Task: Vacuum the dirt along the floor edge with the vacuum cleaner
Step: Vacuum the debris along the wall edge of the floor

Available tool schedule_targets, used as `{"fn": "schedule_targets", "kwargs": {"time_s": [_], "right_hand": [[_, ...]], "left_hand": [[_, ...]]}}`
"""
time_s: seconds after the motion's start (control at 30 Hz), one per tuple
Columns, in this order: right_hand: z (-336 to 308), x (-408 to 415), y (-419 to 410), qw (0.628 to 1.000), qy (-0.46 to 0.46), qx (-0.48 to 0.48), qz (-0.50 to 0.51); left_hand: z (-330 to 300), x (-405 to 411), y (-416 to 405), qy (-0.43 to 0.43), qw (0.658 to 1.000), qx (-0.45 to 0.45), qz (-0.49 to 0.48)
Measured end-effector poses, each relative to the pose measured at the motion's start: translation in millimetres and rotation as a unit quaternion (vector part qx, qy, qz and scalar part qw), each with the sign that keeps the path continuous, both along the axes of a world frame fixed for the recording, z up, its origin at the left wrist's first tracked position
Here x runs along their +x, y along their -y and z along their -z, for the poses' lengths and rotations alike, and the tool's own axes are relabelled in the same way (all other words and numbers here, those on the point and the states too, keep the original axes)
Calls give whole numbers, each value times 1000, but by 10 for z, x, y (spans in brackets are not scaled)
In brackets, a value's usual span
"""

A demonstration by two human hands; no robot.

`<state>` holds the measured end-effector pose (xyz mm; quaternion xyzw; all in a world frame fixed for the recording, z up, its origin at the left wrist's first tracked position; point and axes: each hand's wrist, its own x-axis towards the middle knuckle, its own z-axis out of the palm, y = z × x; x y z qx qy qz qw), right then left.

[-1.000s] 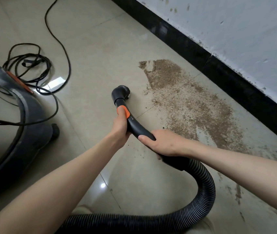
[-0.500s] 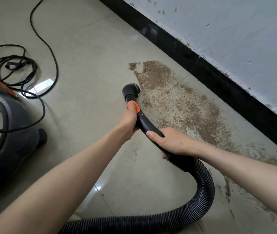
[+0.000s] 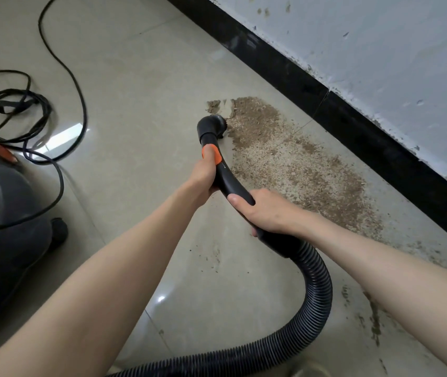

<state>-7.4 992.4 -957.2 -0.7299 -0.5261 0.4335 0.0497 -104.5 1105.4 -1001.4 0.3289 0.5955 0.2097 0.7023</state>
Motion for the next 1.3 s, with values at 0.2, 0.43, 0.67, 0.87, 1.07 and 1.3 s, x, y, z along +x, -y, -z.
{"fn": "schedule_targets", "kwargs": {"time_s": [0.2,0.43,0.67,0.87,1.07,1.3], "right_hand": [[78,56,-411,1000,-16,23,10],[205,66,-770,999,-35,33,26],[267,121,-855,997,-35,43,46],[312,278,-614,997,-24,41,53],[222,212,-570,998,-7,38,44],[155,114,-394,999,-18,30,30]], "left_hand": [[-5,57,-411,-9,1000,23,4],[53,36,-798,-11,999,41,3],[62,163,-932,-16,999,39,27],[117,339,-747,-8,998,39,50],[46,278,-694,-23,997,42,56],[8,122,-502,-16,998,14,54]]}}
